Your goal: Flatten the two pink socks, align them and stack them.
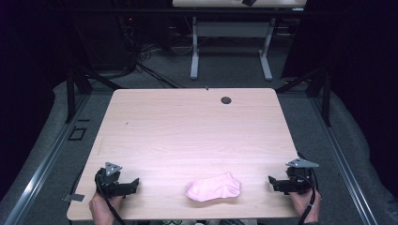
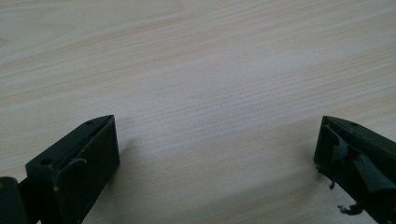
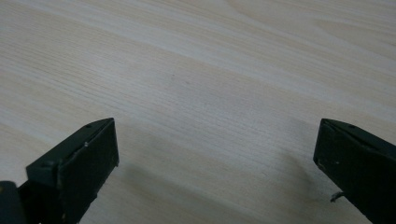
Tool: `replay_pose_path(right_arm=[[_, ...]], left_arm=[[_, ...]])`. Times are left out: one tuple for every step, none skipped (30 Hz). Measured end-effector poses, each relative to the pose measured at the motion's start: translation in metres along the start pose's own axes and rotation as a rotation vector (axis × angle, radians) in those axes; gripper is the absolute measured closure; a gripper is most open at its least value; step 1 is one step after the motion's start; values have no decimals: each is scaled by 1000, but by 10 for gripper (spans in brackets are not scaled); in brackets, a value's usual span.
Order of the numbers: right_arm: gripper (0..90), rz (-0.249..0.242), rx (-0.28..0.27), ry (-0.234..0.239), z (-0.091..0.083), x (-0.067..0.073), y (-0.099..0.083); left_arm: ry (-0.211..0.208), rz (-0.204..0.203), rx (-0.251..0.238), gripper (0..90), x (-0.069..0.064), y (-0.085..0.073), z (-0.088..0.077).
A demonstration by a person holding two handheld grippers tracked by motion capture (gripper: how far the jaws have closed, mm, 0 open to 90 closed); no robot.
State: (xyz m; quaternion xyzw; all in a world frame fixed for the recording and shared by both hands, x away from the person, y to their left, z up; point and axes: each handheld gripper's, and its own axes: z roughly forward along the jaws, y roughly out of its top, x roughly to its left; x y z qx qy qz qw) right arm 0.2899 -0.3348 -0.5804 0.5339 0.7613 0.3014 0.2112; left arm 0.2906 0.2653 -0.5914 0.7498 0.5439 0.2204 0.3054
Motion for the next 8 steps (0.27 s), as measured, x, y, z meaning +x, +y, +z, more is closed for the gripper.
replay_pose_path(right_arm=[[0,-6,3,-9,1,0,-1],[0,-9,8,-8,2,-1,-2],[0,-7,6,-8,4,-1,-3],[0,-4,4,-5,5,-1,-3],[0,-3,8,-7,4,-2,-3],[0,3,4,-9,5,-2,-3],[0,11,-7,-3,6,-2,-3],[0,10,-11,1,6,-2,-4]], left_arm=[[-1,-2,-2,0,0,0,0],[0,-3,-2,0,1,0,1],[-1,-1,-4,0,1,0,1],[0,3,-4,0,2,1,1],[-1,3,-5,0,3,1,1],[0,4,-9,0,3,1,2],[-1,3,-12,0,4,1,2],[-1,2,-16,0,4,1,3]])
